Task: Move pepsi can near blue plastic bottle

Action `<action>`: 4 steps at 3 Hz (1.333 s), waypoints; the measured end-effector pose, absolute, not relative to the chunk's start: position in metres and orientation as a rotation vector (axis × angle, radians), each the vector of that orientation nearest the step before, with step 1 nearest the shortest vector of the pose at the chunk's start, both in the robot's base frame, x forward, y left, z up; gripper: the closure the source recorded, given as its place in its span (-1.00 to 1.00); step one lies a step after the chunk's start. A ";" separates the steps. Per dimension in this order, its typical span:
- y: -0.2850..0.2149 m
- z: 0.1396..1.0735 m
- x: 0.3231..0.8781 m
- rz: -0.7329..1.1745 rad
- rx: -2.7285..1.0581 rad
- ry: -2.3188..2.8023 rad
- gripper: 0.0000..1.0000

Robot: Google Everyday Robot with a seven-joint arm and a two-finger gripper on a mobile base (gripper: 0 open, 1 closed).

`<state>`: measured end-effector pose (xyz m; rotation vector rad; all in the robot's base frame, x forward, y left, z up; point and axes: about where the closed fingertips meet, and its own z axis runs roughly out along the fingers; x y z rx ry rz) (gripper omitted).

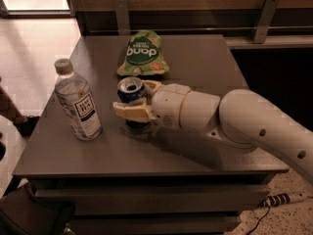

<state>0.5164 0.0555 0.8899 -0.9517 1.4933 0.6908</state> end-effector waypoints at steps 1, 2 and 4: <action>0.057 0.890 0.516 0.692 -0.954 1.492 0.05; 0.059 0.891 0.515 0.693 -0.958 1.490 -0.42; 0.062 0.891 0.514 0.695 -0.963 1.488 -1.00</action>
Offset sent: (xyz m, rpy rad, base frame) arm -0.0006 0.0015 0.0003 -0.0004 -0.0008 0.0025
